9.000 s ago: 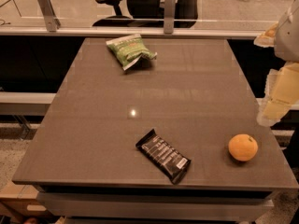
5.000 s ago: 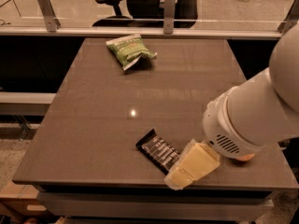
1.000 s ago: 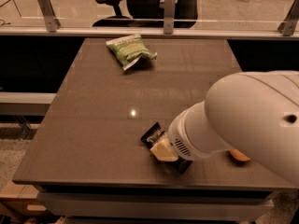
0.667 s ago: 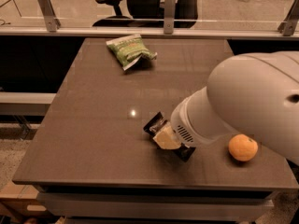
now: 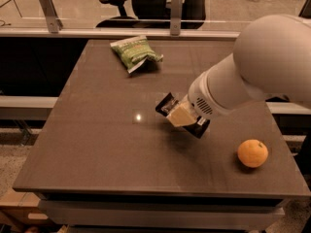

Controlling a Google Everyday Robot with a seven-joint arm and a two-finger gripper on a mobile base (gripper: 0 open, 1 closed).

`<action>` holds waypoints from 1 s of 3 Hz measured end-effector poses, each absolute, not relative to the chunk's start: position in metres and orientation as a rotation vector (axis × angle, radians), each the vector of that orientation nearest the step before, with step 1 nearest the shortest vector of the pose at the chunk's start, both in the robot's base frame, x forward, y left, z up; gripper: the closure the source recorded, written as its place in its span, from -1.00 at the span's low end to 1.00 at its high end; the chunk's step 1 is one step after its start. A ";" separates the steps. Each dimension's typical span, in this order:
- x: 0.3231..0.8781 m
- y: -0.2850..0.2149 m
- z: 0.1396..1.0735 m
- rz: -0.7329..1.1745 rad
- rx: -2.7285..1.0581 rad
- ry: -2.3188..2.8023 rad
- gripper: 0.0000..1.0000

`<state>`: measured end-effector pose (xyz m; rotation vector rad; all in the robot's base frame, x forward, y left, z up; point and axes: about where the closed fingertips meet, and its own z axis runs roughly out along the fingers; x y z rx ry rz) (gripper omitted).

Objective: Move rxbar chocolate near green jalapeno chip bag

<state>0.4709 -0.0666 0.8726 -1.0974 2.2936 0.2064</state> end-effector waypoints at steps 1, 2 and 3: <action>0.504 -0.073 0.884 0.231 -1.134 2.255 1.00; 0.534 -0.076 0.901 0.229 -1.174 2.238 1.00; 0.564 -0.077 0.919 0.213 -1.224 2.234 1.00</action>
Offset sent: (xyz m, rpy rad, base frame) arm 0.1045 -0.0145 0.0511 -0.0102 -0.0217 0.1133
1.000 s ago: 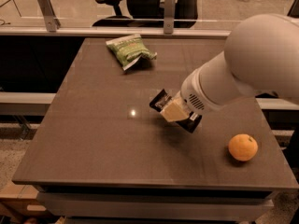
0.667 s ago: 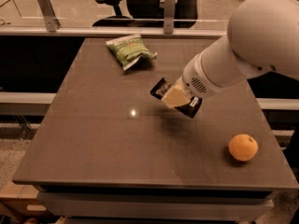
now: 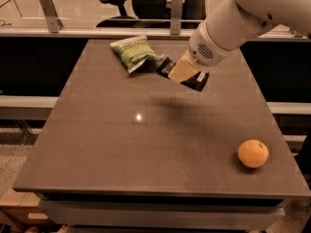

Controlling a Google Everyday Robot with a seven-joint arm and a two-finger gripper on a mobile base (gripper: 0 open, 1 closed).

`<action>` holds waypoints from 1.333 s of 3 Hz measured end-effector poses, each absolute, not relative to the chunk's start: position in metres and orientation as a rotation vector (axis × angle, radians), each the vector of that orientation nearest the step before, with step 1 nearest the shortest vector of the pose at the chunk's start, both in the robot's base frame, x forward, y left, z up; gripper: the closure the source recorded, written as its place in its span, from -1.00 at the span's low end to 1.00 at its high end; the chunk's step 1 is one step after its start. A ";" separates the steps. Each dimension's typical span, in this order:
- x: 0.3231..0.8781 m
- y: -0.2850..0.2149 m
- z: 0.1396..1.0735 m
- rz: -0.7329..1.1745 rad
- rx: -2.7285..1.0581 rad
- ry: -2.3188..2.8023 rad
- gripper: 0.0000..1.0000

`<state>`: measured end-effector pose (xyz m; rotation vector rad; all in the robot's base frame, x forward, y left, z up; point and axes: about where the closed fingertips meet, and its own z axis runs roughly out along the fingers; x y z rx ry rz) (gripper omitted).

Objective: Move rxbar chocolate near green jalapeno chip bag

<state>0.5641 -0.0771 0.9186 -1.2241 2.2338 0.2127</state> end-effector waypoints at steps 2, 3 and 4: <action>0.623 -0.077 0.924 0.237 -1.301 2.252 1.00; 0.649 -0.078 0.910 0.274 -1.307 2.269 1.00; 0.673 -0.080 0.894 0.316 -1.300 2.279 1.00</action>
Offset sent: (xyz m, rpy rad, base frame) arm 0.0952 -0.0047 0.0005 -0.0222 0.0816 0.0679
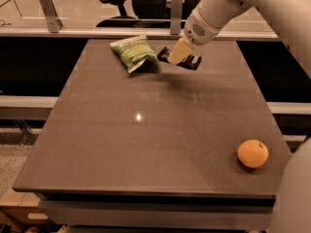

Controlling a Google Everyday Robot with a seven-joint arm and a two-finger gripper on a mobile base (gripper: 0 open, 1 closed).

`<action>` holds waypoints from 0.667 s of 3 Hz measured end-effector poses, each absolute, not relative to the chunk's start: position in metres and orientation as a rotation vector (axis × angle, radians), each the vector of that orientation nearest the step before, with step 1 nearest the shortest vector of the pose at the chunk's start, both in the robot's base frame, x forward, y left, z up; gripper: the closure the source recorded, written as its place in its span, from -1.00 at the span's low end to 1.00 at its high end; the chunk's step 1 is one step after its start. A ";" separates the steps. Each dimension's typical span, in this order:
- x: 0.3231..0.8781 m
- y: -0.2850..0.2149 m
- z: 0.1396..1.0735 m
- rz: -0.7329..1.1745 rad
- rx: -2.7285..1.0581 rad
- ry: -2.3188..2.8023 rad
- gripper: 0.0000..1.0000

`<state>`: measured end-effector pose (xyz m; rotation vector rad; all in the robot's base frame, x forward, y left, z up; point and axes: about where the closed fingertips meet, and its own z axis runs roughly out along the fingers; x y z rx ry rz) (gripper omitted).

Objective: Move rxbar chocolate near green jalapeno chip bag

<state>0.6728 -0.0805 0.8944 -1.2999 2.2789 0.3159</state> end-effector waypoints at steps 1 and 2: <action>0.690 -0.085 0.882 0.344 -1.286 2.289 1.00; 0.705 -0.092 0.866 0.369 -1.260 2.315 1.00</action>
Offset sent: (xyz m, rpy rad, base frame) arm 0.0487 -0.0254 -0.0410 0.0446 0.0617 -0.0533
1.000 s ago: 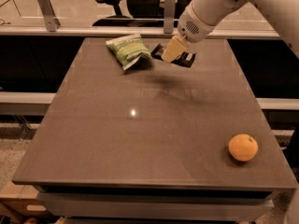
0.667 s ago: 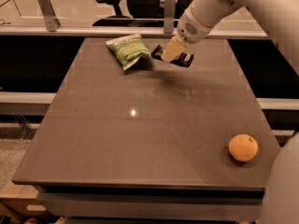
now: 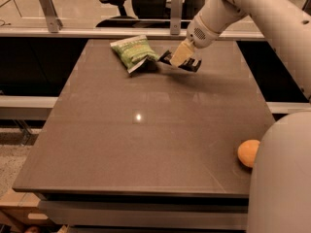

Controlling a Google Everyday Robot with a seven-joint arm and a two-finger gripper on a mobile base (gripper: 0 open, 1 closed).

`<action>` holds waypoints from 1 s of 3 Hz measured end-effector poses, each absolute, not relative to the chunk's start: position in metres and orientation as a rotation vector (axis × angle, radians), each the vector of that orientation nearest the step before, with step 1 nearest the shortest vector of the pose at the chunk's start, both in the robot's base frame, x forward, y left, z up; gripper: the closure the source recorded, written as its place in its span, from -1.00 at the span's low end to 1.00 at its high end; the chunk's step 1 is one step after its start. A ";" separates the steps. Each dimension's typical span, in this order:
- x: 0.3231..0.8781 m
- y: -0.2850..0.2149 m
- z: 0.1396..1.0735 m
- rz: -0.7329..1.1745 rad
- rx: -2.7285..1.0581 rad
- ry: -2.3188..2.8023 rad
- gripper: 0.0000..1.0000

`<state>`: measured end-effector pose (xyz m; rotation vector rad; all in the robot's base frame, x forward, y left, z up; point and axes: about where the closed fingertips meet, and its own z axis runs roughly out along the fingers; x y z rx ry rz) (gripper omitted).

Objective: Move rxbar chocolate near green jalapeno chip bag

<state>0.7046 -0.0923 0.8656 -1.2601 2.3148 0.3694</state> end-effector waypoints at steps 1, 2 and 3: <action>0.712 -0.100 0.847 0.386 -1.234 2.353 1.00; 0.716 -0.107 0.831 0.394 -1.203 2.388 1.00; 0.716 -0.105 0.828 0.398 -1.208 2.388 0.66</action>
Offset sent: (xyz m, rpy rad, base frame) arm 0.0148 -0.0291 -0.0479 0.0019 0.0778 -0.0913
